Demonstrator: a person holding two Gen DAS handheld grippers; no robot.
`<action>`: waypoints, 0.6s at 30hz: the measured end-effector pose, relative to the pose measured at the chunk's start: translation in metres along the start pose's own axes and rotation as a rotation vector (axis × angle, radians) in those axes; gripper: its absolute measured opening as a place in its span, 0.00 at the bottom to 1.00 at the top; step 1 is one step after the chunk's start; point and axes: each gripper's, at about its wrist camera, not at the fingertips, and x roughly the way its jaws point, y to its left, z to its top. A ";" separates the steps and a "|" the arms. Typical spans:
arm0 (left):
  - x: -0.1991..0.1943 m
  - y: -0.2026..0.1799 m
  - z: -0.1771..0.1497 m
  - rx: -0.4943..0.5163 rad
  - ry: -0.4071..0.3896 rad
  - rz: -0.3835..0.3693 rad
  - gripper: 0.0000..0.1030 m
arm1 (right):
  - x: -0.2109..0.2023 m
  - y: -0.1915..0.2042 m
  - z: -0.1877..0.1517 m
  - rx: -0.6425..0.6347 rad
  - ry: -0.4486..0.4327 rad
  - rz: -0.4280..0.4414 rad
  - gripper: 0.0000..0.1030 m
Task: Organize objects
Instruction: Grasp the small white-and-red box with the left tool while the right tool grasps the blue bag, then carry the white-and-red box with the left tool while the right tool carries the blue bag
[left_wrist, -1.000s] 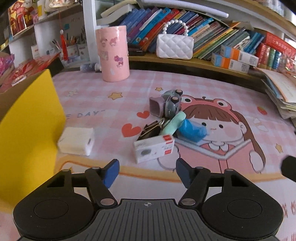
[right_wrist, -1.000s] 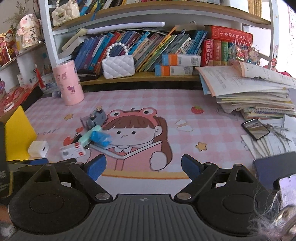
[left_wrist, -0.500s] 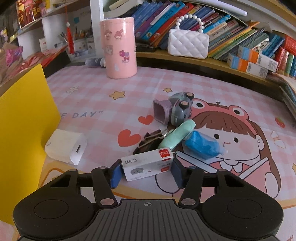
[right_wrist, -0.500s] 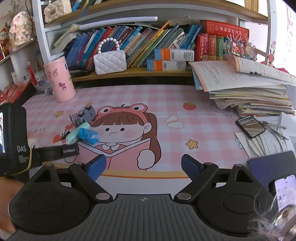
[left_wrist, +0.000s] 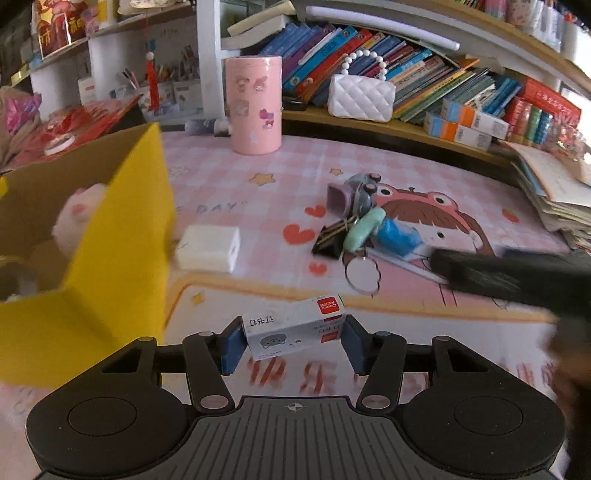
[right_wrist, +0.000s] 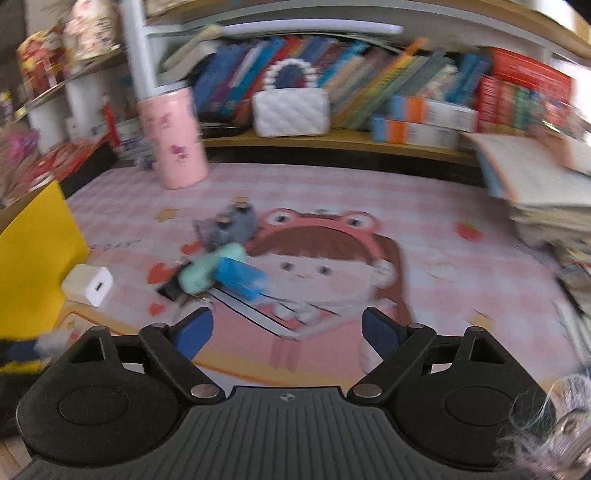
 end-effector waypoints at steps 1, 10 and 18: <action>-0.007 0.004 -0.002 -0.006 -0.003 -0.007 0.52 | 0.009 0.006 0.003 -0.027 0.003 0.020 0.74; -0.044 0.019 -0.017 0.010 -0.010 -0.019 0.52 | 0.079 0.040 0.013 -0.321 0.037 -0.019 0.55; -0.052 0.032 -0.023 -0.011 -0.019 -0.031 0.52 | 0.076 0.037 0.020 -0.281 0.041 0.015 0.32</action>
